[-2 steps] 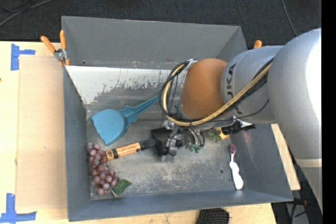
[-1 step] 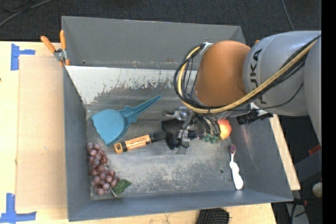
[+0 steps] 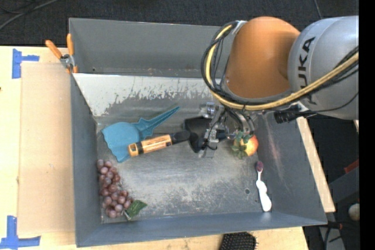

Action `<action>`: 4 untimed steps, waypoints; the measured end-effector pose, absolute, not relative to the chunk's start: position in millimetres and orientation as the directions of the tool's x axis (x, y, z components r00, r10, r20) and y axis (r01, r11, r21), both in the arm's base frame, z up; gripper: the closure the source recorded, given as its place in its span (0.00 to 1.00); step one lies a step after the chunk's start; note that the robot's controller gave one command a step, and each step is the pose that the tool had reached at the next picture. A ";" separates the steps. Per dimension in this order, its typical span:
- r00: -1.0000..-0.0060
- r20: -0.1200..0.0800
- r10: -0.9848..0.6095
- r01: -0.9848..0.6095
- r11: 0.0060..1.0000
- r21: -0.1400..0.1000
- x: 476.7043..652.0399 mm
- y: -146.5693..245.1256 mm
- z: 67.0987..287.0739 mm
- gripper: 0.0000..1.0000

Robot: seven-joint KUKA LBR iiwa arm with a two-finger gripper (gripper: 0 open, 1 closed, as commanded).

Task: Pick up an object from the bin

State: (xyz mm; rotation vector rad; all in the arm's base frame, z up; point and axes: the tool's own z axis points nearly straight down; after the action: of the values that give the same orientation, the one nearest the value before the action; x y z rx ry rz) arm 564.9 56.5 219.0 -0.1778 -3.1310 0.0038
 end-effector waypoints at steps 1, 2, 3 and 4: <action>-0.999 -0.007 0.043 0.043 0.999 -0.001 571.1 62.0 199.6 1.00; -0.980 -0.001 -0.197 -0.197 0.980 -0.001 563.6 83.7 110.0 1.00; -0.981 -0.001 -0.196 -0.196 0.981 -0.001 563.6 83.7 110.0 1.00; -0.983 0.004 -0.183 -0.183 0.983 -0.001 560.5 80.7 177.5 1.00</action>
Offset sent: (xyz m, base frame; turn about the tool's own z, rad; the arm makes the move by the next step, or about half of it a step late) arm -0.0005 0.0270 -0.1072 -0.3121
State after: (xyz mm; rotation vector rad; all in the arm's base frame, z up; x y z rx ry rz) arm 560.5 80.7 177.5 0.2879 -3.1247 0.0015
